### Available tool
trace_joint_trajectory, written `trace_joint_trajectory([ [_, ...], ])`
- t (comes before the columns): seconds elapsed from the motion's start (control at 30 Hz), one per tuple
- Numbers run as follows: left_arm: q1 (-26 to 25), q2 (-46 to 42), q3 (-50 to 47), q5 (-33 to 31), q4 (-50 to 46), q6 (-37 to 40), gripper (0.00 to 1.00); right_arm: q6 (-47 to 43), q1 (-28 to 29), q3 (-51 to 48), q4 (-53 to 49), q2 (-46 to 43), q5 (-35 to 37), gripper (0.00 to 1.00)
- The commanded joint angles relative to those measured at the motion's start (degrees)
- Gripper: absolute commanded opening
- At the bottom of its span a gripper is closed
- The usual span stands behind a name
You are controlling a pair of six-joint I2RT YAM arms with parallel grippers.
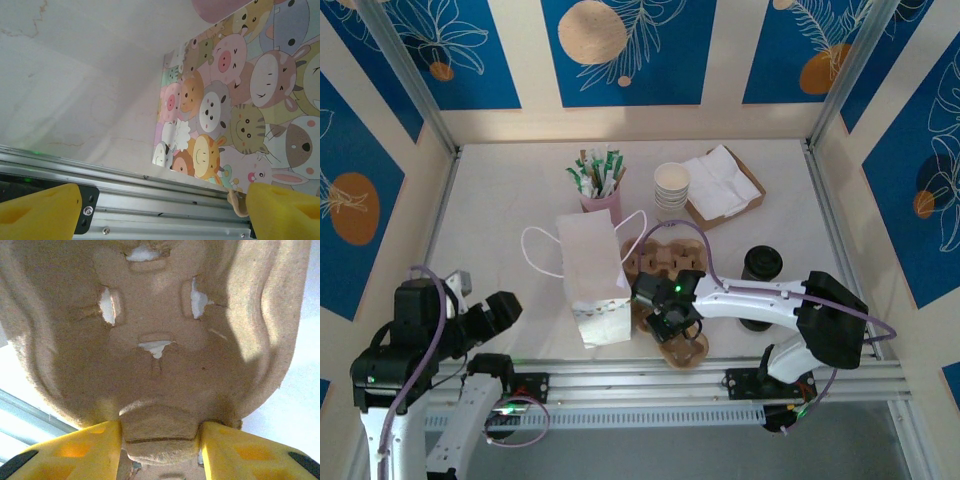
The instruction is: Pack the takeout coffee
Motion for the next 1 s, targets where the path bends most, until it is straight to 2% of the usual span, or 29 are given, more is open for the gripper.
trace_joint_trajectory([
  [0.0,0.48,-0.45,-0.50,0.94,-0.29,-0.55,0.85,-0.59,0.33,-0.57,-0.17,-0.40,-0.22,0.47],
  [0.3,0.48,-0.15,-1.15,0.46,0.51,-2.44,0.85,-0.39,0.08,-2.13,0.52,-0.38,-0.28,0.47],
  [0.47,0.48,0.16,-0.98,0.85,2.02,-4.86,0.80,-0.49,-0.02,-2.14,0.36,-0.66,-0.14,0.45],
  [0.6,0.48,0.34,-1.31,0.70,2.70,-5.99,0.78,1.01,-0.28,-2.45,-0.07,-1.76,-0.80,0.30],
  [0.77,0.48,0.05,-4.40,2.03,4.65,-8.44,0.76,5.89,-0.32,-3.43,-2.29,-6.39,-1.35,0.30],
  [0.97,0.48,-3.22,-13.31,4.07,10.43,-14.32,0.74,14.07,-0.98,-3.24,-7.27,-16.99,-0.02,0.31],
])
